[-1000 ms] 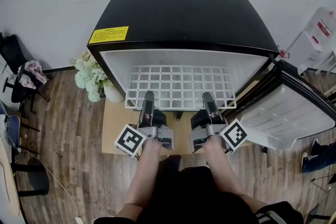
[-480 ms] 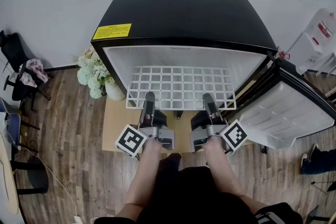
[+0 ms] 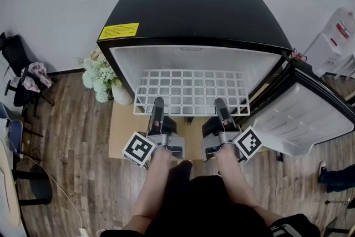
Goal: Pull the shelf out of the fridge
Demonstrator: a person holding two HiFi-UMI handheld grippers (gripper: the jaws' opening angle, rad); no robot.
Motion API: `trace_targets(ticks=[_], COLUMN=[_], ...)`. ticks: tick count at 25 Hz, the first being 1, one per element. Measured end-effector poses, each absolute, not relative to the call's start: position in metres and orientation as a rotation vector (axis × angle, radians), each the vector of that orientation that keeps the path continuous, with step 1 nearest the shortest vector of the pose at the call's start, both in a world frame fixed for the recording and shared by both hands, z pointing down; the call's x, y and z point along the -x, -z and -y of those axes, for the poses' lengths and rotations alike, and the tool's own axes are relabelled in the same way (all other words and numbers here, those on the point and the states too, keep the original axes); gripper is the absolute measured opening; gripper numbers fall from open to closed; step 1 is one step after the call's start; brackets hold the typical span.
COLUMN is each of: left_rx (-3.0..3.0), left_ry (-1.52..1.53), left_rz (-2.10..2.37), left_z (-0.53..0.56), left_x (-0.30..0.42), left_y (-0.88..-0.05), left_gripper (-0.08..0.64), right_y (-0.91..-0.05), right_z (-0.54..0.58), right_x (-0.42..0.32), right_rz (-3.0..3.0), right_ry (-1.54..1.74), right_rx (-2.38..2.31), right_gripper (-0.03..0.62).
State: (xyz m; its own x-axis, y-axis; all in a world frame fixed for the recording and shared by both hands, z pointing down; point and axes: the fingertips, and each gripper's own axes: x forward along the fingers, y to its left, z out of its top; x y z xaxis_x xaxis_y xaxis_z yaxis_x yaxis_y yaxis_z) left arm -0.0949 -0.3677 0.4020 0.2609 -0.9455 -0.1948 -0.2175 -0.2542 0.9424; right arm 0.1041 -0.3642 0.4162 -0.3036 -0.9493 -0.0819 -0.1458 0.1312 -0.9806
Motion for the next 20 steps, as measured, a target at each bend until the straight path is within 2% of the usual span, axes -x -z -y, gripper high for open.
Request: trace_targets(ticks=[20], left_rx=[-1.655], left_ry=[1.066], left_rz=[1.076], left_z=[0.343], left_x=[0.096], left_y=[-0.404], left_gripper=[0.052], right_y=[-0.419], right_z=[0.34], right_x=[-0.102], right_rz=[-1.584], right_ry=[1.284], right_rx=[1.074], right_gripper=[0.015])
